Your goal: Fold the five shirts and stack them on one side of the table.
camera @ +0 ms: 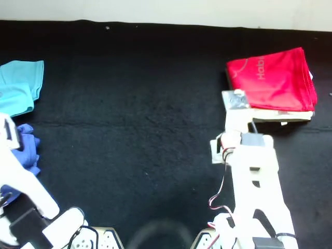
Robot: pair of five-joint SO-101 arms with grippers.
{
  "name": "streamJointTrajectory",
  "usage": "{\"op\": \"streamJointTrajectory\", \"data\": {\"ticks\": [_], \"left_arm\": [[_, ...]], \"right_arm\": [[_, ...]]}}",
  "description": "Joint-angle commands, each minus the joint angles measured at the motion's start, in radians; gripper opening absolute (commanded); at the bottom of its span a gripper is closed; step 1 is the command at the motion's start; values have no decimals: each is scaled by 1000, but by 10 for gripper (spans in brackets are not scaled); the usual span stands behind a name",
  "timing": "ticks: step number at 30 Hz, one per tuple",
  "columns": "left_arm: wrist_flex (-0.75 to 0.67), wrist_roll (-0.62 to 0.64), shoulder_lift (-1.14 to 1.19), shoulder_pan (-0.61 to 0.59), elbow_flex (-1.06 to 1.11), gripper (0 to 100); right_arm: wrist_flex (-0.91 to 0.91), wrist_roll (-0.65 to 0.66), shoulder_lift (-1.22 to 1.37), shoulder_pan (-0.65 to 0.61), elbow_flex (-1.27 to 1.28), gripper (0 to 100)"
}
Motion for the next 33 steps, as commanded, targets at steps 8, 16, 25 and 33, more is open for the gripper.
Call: {"op": "streamJointTrajectory", "data": {"ticks": [8,16,25,33], "left_arm": [[-201,-23,81,-134,-35,175],[-163,-23,213,-163,-213,175],[-31,-97,384,-128,-208,175],[-81,-94,567,-110,-173,175]], "right_arm": [[-398,-3,-35,-56,361,145],[-453,-5,-41,-73,421,145],[-453,-5,-41,-74,421,145],[-453,-5,-41,-74,421,145]]}}
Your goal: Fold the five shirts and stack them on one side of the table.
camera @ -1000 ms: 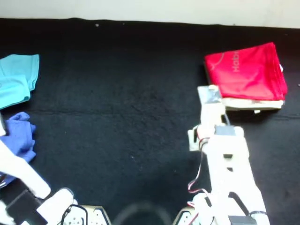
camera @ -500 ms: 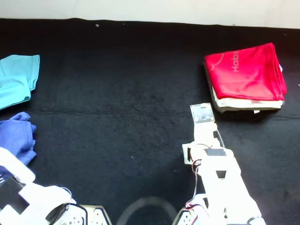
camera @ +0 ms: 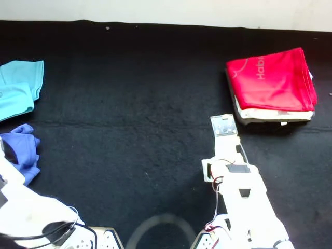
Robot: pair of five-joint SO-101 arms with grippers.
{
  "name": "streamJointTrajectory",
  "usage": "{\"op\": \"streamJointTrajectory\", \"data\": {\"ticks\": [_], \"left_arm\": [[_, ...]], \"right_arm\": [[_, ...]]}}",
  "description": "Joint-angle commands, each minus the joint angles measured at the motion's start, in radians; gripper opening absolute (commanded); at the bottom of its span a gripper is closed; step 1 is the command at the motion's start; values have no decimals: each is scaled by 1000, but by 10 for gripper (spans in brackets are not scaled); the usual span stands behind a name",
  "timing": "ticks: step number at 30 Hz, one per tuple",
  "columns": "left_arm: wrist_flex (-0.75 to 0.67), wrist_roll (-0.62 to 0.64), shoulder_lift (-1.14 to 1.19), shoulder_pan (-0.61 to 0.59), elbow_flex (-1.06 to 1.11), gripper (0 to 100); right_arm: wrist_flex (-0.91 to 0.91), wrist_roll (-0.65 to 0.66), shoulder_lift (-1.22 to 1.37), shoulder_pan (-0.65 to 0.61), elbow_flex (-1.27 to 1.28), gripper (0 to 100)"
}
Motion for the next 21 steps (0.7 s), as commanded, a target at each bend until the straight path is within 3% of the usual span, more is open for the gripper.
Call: {"op": "streamJointTrajectory", "data": {"ticks": [1,11,15,19,21], "left_arm": [[-49,-8,41,24,-2,175],[-207,-14,117,21,5,175],[-222,-114,116,47,31,168],[-216,-107,107,114,64,0],[-186,-63,107,156,70,24]], "right_arm": [[-15,-3,-1,-18,4,145],[-15,-3,4,-18,-1,145],[-16,-3,4,-18,-1,145],[-16,-3,4,-18,-1,145],[-16,-3,5,-18,-1,145]]}}
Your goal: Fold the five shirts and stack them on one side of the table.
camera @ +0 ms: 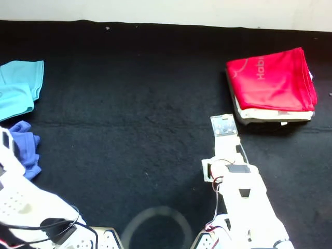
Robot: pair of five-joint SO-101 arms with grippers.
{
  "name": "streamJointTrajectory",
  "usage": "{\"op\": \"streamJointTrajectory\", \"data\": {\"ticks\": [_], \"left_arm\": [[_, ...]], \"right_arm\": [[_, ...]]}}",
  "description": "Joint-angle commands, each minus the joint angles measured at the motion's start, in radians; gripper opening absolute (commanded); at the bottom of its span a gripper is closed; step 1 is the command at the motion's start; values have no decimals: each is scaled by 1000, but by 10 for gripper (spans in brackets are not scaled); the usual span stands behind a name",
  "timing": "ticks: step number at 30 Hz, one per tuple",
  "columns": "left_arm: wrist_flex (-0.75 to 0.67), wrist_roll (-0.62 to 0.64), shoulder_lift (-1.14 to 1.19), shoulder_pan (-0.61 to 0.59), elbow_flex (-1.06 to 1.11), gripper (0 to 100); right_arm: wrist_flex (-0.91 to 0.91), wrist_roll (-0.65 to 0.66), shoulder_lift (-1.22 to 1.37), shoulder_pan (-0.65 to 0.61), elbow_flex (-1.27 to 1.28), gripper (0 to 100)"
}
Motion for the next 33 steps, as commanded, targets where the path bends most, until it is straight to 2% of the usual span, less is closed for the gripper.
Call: {"op": "streamJointTrajectory", "data": {"ticks": [1,8,13,18,25,33], "left_arm": [[37,52,-16,93,2,7],[163,170,-70,357,2,9],[250,299,-211,599,5,9],[308,371,-389,865,-31,9],[301,413,-622,1159,-177,9],[298,408,-671,1406,-499,9]], "right_arm": [[-16,-3,5,-18,-1,145],[-35,-3,2,-18,4,145],[-36,-5,2,-18,4,145],[-36,-6,-1,-18,5,145],[-36,-8,-1,-18,5,145],[-36,-8,-1,-18,5,145]]}}
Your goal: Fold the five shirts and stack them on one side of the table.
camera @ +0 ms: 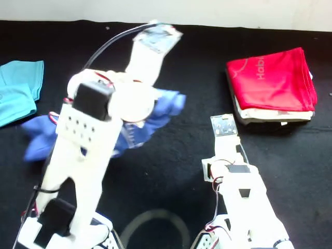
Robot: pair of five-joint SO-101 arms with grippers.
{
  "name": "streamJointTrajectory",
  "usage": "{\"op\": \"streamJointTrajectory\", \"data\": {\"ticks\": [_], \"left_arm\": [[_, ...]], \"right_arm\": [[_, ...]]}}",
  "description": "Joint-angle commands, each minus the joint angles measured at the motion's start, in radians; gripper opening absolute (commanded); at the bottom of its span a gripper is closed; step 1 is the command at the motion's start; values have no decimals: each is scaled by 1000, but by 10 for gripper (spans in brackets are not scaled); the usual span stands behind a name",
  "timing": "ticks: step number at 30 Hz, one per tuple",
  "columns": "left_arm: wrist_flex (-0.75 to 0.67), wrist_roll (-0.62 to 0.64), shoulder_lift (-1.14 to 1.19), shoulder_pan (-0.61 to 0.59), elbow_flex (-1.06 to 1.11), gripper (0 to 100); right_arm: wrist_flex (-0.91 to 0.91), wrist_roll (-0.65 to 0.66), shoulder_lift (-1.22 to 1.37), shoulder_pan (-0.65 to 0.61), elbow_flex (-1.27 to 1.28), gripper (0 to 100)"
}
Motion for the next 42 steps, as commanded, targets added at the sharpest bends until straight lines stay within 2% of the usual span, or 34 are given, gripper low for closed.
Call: {"op": "streamJointTrajectory", "data": {"ticks": [1,7,10,14,22,30,34,39,42], "left_arm": [[-5,2,-42,96,-183,9],[3,2,-42,114,-335,9],[17,2,-42,31,-260,9],[41,2,-48,-159,-53,9],[23,0,-42,-647,364,9],[-239,-17,-45,-1029,806,9],[-331,-167,-44,-1158,929,9],[-338,-295,-51,-1273,960,15],[-336,-334,-51,-1305,943,91]], "right_arm": [[-22,-8,-1,-18,4,145],[-22,-8,-1,-18,4,145],[-22,-8,-1,-18,5,145],[-22,-8,-1,-18,5,145],[-22,-8,-1,-18,5,145],[-22,-8,-1,-18,5,145],[-22,-6,-1,-18,5,145],[-22,-6,-1,-18,5,145],[-22,-6,-1,-18,5,145]]}}
